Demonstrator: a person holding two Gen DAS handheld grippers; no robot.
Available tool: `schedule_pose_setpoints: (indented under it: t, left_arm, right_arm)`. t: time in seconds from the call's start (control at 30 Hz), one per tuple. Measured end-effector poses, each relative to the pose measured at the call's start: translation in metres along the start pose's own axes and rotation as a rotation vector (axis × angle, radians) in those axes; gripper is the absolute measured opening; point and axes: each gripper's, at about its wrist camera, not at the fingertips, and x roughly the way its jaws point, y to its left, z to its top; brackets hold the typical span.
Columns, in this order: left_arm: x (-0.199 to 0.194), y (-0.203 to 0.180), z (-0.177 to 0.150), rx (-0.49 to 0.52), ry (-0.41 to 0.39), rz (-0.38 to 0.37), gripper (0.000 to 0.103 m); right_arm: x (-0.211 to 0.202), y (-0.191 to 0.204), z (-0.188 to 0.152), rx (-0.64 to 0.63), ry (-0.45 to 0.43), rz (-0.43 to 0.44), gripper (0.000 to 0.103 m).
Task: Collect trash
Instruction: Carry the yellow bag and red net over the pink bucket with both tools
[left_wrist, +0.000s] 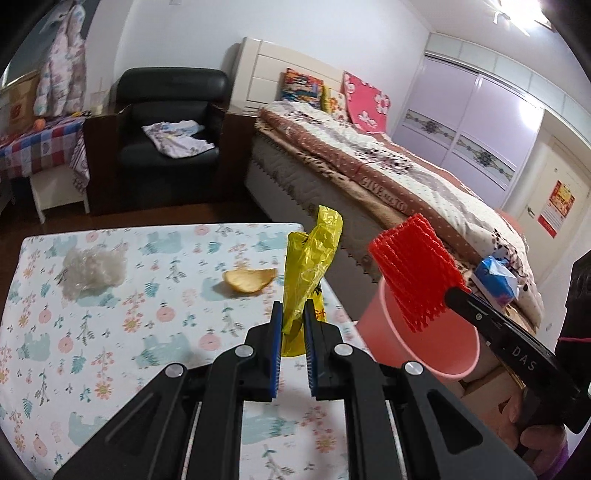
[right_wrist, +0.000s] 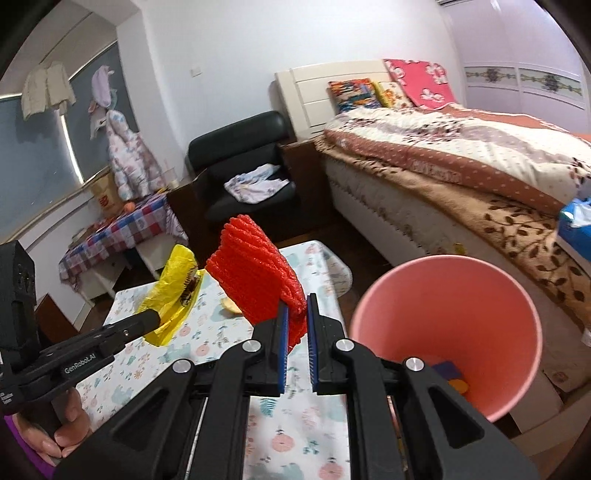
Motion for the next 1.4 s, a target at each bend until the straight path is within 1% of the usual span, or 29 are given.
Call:
schedule_pose_setpoints:
  t: [0.2, 0.6, 1.03, 1.4]
  left_arm:
    - [0.007, -0.029, 0.003, 0.048, 0.004, -0.032, 0.010]
    - [0.032, -0.079, 0.007, 0.130, 0.032, -0.071, 0.010]
    - [0.065, -0.114, 0.002, 0.188, 0.082, -0.125, 0.010]
    - [0.089, -0.141, -0.008, 0.235, 0.120, -0.154, 0.010]
  right_arm:
    - [-0.013, -0.029, 0.001, 0.042, -0.029, -0.064, 0.009]
    - [-0.025, -0.078, -0.004, 0.113, -0.056, -0.150, 0.009]
    - [-0.029, -0.115, -0.010, 0.154, -0.053, -0.236, 0.009]
    - [-0.019, -0.137, -0.019, 0.194, -0.025, -0.264, 0.010]
